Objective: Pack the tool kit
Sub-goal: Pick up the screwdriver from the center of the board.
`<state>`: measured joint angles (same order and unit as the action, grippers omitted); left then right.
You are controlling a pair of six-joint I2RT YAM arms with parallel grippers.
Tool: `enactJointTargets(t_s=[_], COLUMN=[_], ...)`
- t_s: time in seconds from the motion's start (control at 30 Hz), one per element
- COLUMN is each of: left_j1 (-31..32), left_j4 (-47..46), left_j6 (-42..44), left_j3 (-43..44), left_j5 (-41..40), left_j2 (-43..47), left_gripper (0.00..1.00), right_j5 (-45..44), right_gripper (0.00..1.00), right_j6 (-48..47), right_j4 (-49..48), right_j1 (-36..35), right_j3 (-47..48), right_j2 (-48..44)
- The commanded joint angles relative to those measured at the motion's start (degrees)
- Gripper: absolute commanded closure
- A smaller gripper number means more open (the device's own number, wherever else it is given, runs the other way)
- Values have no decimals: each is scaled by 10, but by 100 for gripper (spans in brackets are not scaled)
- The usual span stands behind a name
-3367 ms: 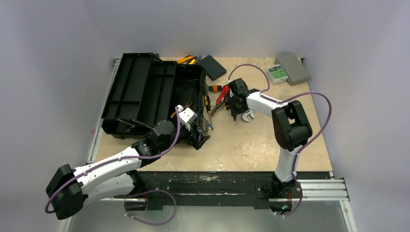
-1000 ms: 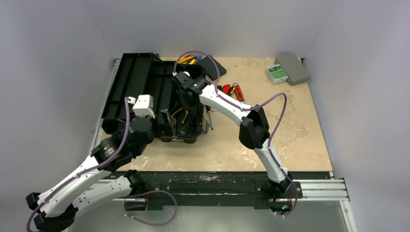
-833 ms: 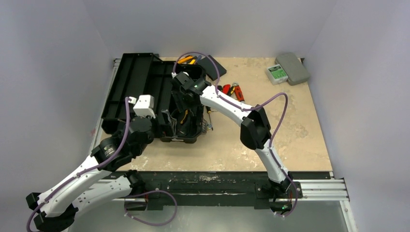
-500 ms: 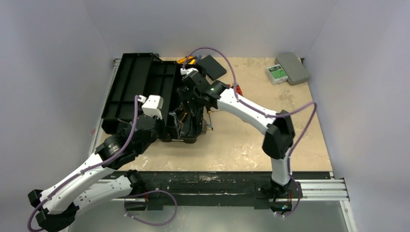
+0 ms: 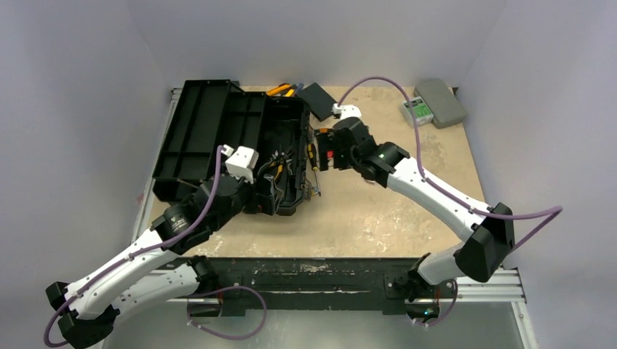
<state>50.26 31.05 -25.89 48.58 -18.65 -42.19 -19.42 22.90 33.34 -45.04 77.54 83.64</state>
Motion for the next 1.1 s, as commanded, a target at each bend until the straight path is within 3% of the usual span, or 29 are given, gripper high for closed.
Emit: enactJointTargets(t_s=[0.0, 0.23, 0.4, 0.57, 0.73, 1.07], left_j1=[-3, -3, -2, -2, -2, -2], left_j4=[-25, -47, -61, -160, -214, -320], left_j6=[6, 9, 15, 46, 83, 118], left_j3=[5, -6, -14, -88, -131, -222], left_j5=[15, 46, 49, 65, 62, 87], left_j2=[-5, -32, -46, 6, 16, 60], left_gripper=[0, 0, 1, 2, 4, 7], right_j5=[11, 1, -6, -31, -78, -35], right_gripper=[10, 14, 17, 24, 31, 43], right_j6=[37, 66, 85, 217, 366, 493], right_j4=[-40, -51, -45, 6, -12, -36], right_j1=[73, 96, 113, 143, 157, 215], right_j3=[-69, -96, -55, 21, 11, 10], right_j2=[-37, 3, 63, 123, 139, 219])
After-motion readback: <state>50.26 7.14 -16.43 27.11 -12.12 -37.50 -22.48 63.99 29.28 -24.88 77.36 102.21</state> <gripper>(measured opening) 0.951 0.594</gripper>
